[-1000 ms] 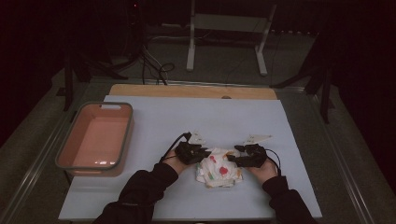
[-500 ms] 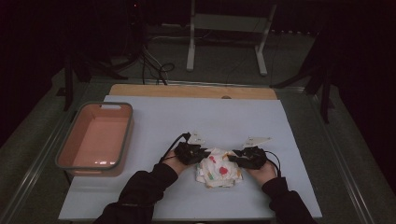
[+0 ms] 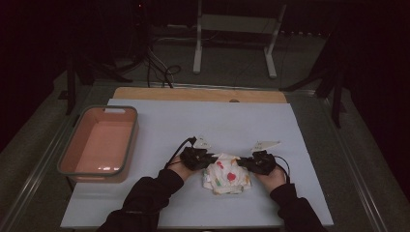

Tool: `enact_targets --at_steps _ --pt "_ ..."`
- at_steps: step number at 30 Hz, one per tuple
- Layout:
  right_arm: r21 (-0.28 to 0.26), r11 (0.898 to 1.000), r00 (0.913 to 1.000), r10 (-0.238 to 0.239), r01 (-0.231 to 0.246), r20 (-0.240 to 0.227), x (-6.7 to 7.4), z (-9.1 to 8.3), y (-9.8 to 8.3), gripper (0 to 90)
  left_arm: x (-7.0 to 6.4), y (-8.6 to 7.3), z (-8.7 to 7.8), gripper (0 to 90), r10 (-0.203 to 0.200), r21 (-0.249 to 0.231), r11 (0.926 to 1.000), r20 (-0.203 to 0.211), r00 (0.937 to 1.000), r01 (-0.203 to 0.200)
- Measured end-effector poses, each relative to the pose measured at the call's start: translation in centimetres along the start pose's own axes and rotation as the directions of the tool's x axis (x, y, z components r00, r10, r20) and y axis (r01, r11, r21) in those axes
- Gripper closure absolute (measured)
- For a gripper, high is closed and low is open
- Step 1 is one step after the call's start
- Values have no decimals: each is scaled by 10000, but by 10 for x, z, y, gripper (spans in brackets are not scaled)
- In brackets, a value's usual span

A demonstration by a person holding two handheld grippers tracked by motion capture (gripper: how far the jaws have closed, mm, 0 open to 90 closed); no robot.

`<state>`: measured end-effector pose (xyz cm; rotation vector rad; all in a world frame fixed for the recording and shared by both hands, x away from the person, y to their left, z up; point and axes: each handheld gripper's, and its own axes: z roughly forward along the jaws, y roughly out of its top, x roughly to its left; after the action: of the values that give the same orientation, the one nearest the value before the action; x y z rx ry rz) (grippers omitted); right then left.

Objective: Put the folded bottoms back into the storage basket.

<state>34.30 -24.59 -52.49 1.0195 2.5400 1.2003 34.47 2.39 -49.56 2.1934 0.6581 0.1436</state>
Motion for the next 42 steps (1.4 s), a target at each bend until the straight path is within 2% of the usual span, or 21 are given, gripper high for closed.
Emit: enact_targets --at_steps 9,14,27,29,34,42 --pt "-359 9992 9998 183 -187 -109 -1 -11 4 853 -1 3 -5 829 -63 -259 9996 141 9999 67" --pt "-616 9981 10000 51 -53 -45 2 -22 10 854 0 7 -10 829 1 -401 9992 178 9998 6" --pt "-952 9954 10000 -49 55 60 4 -36 20 855 -3 20 -22 829 298 -735 9969 227 9993 -281" --pt "-1019 9948 10000 4 -1 30 4 -37 21 856 -3 21 -23 829 221 -814 9965 259 9994 -200" --pt "-1153 9933 9999 -70 83 115 5 -42 27 855 -2 26 -29 829 375 -954 9948 155 9992 -359" --pt "-1395 9897 9994 -309 328 162 6 -48 41 856 0 36 -42 829 381 -1197 9921 109 9992 -366"
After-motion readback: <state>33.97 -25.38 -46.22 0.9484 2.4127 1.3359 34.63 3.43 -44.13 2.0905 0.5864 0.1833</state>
